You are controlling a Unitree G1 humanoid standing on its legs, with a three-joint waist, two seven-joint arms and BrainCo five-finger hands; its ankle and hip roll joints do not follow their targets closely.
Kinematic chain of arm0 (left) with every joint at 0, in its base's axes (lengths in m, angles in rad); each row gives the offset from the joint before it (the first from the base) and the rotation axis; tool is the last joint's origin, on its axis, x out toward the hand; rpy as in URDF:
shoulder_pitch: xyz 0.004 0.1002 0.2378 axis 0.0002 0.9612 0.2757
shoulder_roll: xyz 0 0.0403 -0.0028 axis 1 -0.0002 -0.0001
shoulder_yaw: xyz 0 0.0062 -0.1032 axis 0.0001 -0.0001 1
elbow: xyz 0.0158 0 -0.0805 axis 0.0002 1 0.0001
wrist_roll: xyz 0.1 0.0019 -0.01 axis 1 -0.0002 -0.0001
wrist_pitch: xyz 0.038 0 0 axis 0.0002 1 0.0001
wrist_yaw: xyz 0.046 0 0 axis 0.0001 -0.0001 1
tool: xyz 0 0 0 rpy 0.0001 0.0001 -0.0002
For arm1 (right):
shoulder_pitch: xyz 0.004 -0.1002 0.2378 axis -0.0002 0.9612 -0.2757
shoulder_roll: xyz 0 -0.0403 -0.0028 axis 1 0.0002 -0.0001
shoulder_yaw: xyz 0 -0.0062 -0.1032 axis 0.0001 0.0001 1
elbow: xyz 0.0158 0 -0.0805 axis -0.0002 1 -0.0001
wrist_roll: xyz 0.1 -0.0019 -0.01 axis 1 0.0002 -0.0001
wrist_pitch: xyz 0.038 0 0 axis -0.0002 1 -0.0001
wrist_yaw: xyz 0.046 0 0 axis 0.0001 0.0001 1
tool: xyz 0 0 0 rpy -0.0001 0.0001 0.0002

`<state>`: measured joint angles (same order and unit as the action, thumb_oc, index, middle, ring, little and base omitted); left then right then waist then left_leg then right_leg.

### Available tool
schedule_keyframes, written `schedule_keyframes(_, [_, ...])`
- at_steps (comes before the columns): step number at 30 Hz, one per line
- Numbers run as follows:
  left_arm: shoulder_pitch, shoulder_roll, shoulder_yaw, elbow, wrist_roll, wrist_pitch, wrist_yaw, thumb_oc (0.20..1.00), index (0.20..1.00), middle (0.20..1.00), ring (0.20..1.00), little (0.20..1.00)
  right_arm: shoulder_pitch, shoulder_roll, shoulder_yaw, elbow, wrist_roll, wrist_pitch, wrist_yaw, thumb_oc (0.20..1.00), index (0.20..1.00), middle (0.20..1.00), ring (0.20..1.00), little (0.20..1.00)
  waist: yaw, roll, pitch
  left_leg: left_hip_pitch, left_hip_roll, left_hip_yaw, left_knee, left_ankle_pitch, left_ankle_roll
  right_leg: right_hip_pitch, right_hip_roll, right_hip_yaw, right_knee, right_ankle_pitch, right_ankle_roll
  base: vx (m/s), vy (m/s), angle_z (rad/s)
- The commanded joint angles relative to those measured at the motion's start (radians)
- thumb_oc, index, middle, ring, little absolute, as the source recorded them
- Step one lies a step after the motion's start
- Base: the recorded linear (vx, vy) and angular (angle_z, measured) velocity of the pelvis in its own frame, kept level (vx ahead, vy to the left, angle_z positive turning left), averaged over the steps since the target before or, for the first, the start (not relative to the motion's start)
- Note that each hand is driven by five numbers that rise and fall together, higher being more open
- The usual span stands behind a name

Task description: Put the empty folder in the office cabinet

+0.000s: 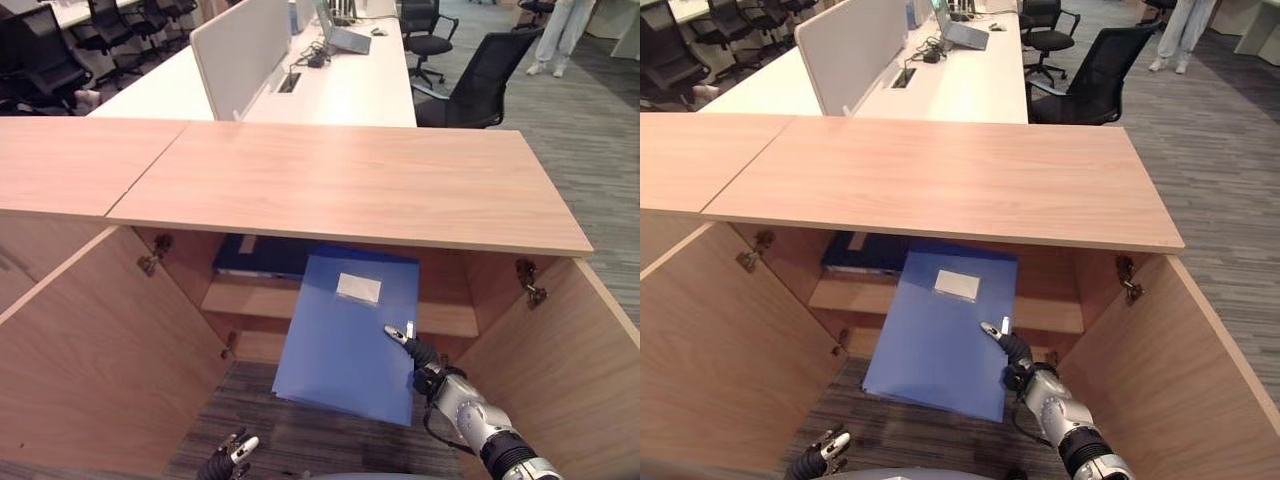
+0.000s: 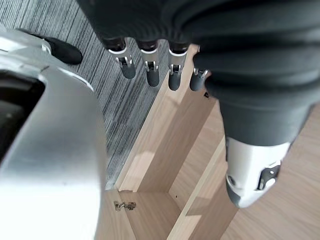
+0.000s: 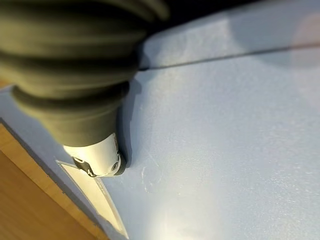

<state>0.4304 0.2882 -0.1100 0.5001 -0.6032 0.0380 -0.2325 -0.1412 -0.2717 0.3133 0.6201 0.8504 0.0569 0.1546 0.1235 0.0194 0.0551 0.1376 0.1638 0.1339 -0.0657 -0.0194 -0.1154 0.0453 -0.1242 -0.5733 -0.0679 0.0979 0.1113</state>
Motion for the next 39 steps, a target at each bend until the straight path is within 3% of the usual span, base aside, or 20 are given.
schedule_keyframes(1, [-0.008,0.063,-0.026,-0.064,-0.05,-0.026,0.019,1.0,1.0,1.0,1.0,1.0,-0.105,0.063,-0.028,-0.039,0.07,-0.092,-0.001,0.2,0.2,0.2,0.2,0.2,0.027,-0.076,-0.03,-0.025,-0.018,0.033,0.155,-0.138,0.011,-0.067,0.005,-0.01,-0.019,-0.018,0.028,0.15,-0.304,0.17])
schedule_keyframes(3, [-0.027,0.061,-0.045,-0.078,-0.061,-0.023,0.028,1.0,1.0,1.0,1.0,1.0,-0.133,0.053,-0.031,-0.032,0.067,-0.102,-0.022,0.2,0.2,0.2,0.2,0.2,0.032,-0.071,-0.012,-0.093,0.0,0.032,0.276,-0.131,0.0,-0.051,0.006,-0.026,-0.019,-0.038,0.011,0.05,-0.137,0.3])
schedule_keyframes(4, [-0.027,0.061,-0.045,-0.078,-0.061,-0.023,0.028,1.0,1.0,1.0,1.0,1.0,-0.133,0.053,-0.031,-0.032,0.067,-0.102,-0.022,0.2,0.2,0.2,0.2,0.2,0.031,-0.071,-0.012,-0.095,0.0,0.031,0.278,-0.132,0.0,-0.052,0.006,-0.027,-0.019,-0.039,0.011,-0.01,-0.062,0.45])
schedule_keyframes(5, [-0.059,0.058,-0.08,-0.111,-0.056,-0.028,0.034,1.0,1.0,1.0,1.0,1.0,-0.161,0.042,-0.055,-0.029,0.066,-0.115,-0.051,0.2,0.2,0.2,0.2,0.2,0.026,-0.072,0.018,-0.206,0.034,0.099,0.322,-0.094,0.004,-0.035,-0.015,-0.051,-0.019,-0.06,0.003,-0.02,-0.016,0.55])
schedule_keyframes(6, [-0.06,0.059,-0.08,-0.112,-0.056,-0.027,0.035,1.0,1.0,1.0,1.0,1.0,-0.162,0.042,-0.056,-0.029,0.065,-0.114,-0.051,0.2,0.2,0.2,0.2,0.2,0.026,-0.074,0.017,-0.208,0.033,0.098,0.321,-0.092,0.005,-0.038,-0.017,-0.052,-0.019,-0.059,0.003,-0.01,0.006,0.61])
schedule_keyframes(7, [-0.062,0.057,-0.089,-0.125,-0.05,-0.023,0.029,1.0,1.0,1.0,1.0,1.0,-0.166,0.037,-0.064,-0.029,0.056,-0.115,-0.057,0.2,0.2,0.2,0.2,0.2,0.025,-0.072,0.021,-0.24,0.043,0.116,0.285,-0.061,0.002,-0.032,-0.024,-0.057,-0.019,-0.061,0.007,0.05,0.08,0.48])
schedule_keyframes(8, [-0.069,0.062,-0.096,-0.138,-0.045,-0.022,0.029,1.0,1.0,1.0,1.0,1.0,-0.182,0.022,-0.073,-0.029,0.034,-0.122,-0.073,0.2,0.2,0.2,0.2,0.2,0.027,-0.066,0.032,-0.291,0.06,0.129,0.221,0.011,-0.009,-0.025,-0.025,-0.052,-0.019,-0.065,0.011,0.05,0.073,0.4])
schedule_keyframes(12, [-0.061,0.066,-0.095,-0.156,-0.052,-0.027,0.039,1.0,1.0,1.0,1.0,1.0,-0.201,0.019,-0.066,-0.022,0.001,-0.121,-0.082,0.2,0.2,0.2,0.2,0.2,0.043,-0.048,0.048,-0.298,0.075,0.114,0.122,0.084,-0.024,-0.015,-0.01,-0.027,-0.019,-0.077,0.008,0.11,0.1,0.06])
schedule_keyframes(13, [-0.038,0.066,-0.097,-0.169,-0.041,-0.019,0.033,1.0,1.0,1.0,1.0,1.0,-0.192,0.023,-0.066,-0.045,-0.012,-0.115,-0.082,0.2,0.2,0.2,0.2,0.2,0.04,-0.026,0.037,-0.265,0.07,0.111,0.091,0.075,-0.024,-0.002,-0.008,-0.015,-0.019,-0.079,0.01,0.13,0.134,-0.19])
schedule_keyframes(16, [-0.032,0.069,-0.108,-0.161,-0.033,-0.015,0.029,1.0,1.0,1.0,1.0,1.0,-0.178,0.021,-0.066,-0.087,-0.024,-0.121,-0.091,0.2,0.2,0.2,0.2,0.2,0.036,-0.017,0.043,-0.268,0.064,0.114,0.117,0.06,-0.02,0.005,-0.022,-0.001,-0.019,-0.073,0.008,0.06,0.106,-0.17])
schedule_keyframes(18, [-0.03,0.083,-0.117,-0.168,-0.025,-0.02,0.035,1.0,1.0,1.0,1.0,1.0,-0.174,0.011,-0.06,-0.133,-0.047,-0.127,-0.109,0.2,0.2,0.2,0.2,0.2,0.037,-0.011,0.076,-0.29,0.063,0.116,0.183,0.035,-0.016,0.007,-0.034,0.014,-0.015,-0.063,0.005,-0.05,0.114,-0.13])
schedule_keyframes(19, [-0.037,0.103,-0.13,-0.181,-0.019,-0.026,0.042,1.0,1.0,1.0,1.0,1.0,-0.189,0.007,-0.061,-0.166,-0.056,-0.133,-0.126,0.2,0.2,0.2,0.2,0.2,0.037,-0.002,0.123,-0.332,0.066,0.115,0.261,0.011,-0.011,-0.012,-0.053,0.023,0.007,-0.057,0.003,-0.09,0.063,-0.07])
schedule_keyframes(23, [-0.056,0.131,-0.14,-0.205,-0.035,-0.041,0.062,1.0,1.0,1.0,1.0,1.0,-0.226,0.005,-0.076,-0.22,-0.056,-0.156,-0.167,0.2,0.2,0.2,0.2,0.2,0.032,0.015,0.189,-0.407,0.073,0.108,0.357,-0.037,0.004,-0.081,-0.083,0.039,0.063,-0.05,0.006,-0.16,0.093,-0.1])
schedule_keyframes(27, [-0.088,0.15,-0.142,-0.249,-0.057,-0.066,0.095,1.0,1.0,1.0,1.0,1.0,-0.302,0.013,-0.15,-0.278,-0.065,-0.22,-0.251,0.2,0.2,0.2,0.2,0.2,0.016,0.034,0.229,-0.547,0.077,0.101,0.459,-0.078,0.027,-0.238,-0.12,0.056,0.164,-0.052,0.013,-0.19,0.118,-0.12])
schedule_keyframes(31, [-0.148,0.148,-0.194,-0.302,-0.061,-0.095,0.134,1.0,1.0,1.0,1.0,1.0,-0.466,0.072,-0.299,-0.278,-0.017,-0.34,-0.403,0.2,0.2,0.2,0.2,0.2,0.013,0.06,0.255,-0.688,0.073,0.1,0.586,-0.134,0.065,-0.417,-0.191,0.085,0.318,-0.082,0.01,-0.13,0.171,-0.05])
schedule_keyframes(35, [-0.185,0.164,-0.223,-0.351,-0.052,-0.116,0.143,1.0,1.0,1.0,1.0,1.0,-0.55,0.048,-0.343,-0.238,0.008,-0.376,-0.449,0.2,0.2,0.2,0.2,0.2,0.023,0.072,0.261,-0.815,0.062,0.092,0.717,-0.187,0.086,-0.546,-0.247,0.11,0.448,-0.128,0.002,-0.04,0.085,-0.01])
schedule_keyframes(39, [-0.218,0.17,-0.246,-0.375,-0.051,-0.118,0.15,1.0,1.0,1.0,1.0,1.0,-0.585,0.012,-0.359,-0.201,0.038,-0.386,-0.455,0.2,0.2,0.2,0.2,0.2,0.03,0.063,0.232,-0.951,0.055,0.08,0.838,-0.233,0.099,-0.682,-0.294,0.134,0.578,-0.183,-0.005,0.0,0.048,0.04])
